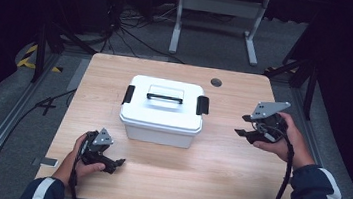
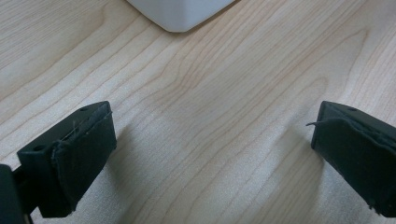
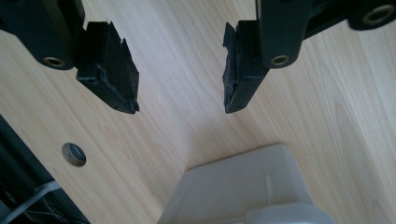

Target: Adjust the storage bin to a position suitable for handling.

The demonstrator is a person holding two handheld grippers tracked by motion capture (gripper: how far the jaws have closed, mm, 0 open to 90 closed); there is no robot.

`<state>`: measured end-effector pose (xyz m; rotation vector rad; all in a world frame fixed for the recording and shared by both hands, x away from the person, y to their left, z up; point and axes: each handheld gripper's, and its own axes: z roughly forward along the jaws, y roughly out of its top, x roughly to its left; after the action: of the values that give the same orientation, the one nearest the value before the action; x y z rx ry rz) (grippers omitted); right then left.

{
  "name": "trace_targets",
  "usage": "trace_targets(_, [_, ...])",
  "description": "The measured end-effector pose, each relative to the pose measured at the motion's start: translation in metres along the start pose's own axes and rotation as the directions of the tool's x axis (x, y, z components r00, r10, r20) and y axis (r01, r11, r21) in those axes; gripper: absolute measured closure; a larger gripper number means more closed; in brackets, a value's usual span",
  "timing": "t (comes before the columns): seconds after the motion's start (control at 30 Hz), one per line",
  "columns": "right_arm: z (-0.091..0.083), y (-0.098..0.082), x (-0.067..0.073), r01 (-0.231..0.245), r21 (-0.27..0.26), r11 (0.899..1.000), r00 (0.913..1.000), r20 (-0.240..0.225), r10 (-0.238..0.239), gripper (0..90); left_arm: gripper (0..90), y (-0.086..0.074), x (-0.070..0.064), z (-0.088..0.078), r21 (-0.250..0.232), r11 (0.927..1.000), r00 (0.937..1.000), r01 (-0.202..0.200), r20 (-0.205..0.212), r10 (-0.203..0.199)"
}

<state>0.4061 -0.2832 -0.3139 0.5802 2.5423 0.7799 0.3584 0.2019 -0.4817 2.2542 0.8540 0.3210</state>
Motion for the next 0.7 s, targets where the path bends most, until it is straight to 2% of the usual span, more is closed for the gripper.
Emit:
trace_targets(0.47, [0.008,0.051,0.001,0.088,0.003,0.996,0.9961,-0.011,-0.088,47.4,0.4,0.0,0.0,0.0,0.0,1.0,1.0,-0.001,0.001,0.001])
trace_targets(0.57, [0.008,0.061,0.001,0.093,-0.012,0.996,0.9955,-0.015,-0.093,47.4,0.4,0.0,0.0,0.0,0.0,1.0,1.0,-0.001,0.001,0.001])
trace_targets(0.7, [0.011,0.074,0.001,0.108,-0.002,0.994,0.994,-0.02,-0.108,47.3,0.4,0.0,0.0,0.0,0.0,1.0,1.0,-0.001,0.0,0.001])
